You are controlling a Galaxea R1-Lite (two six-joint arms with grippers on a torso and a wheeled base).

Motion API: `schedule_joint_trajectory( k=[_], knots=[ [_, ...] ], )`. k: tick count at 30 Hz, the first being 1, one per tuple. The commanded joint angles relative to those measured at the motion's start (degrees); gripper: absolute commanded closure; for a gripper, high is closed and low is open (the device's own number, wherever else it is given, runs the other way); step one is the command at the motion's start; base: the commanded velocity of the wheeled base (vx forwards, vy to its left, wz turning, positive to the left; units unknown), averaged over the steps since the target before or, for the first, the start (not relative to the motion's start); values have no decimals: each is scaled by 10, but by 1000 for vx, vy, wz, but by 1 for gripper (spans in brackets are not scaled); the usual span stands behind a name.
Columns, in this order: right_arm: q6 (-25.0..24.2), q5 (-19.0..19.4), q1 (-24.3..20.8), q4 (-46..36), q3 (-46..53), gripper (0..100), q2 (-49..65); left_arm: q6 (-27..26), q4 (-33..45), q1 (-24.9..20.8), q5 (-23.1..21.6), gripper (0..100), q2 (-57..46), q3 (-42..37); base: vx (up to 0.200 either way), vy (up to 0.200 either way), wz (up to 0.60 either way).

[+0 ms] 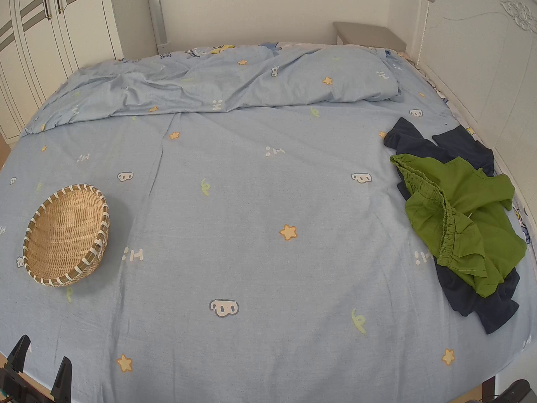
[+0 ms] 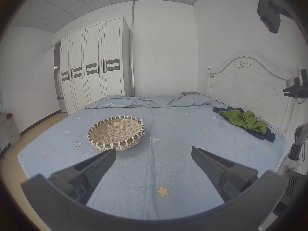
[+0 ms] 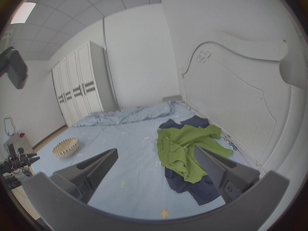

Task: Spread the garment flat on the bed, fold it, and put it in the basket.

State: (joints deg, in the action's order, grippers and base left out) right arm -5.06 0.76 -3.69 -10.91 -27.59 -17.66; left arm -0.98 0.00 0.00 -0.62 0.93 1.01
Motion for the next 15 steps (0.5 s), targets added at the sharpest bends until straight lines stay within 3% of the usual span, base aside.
schedule_joint_trajectory(
  k=[1,6,15],
  knots=[
    [78,-15,10,-53,-105,0,-283,0,0,-1,0,0,-9,-10,0,0,0],
    [95,-42,3,-53,-185,0,-452,0,0,0,0,0,-9,-10,0,0,0],
    [92,-44,-2,-33,-368,0,-726,0,0,-1,0,0,-9,-10,0,0,0]
  ],
)
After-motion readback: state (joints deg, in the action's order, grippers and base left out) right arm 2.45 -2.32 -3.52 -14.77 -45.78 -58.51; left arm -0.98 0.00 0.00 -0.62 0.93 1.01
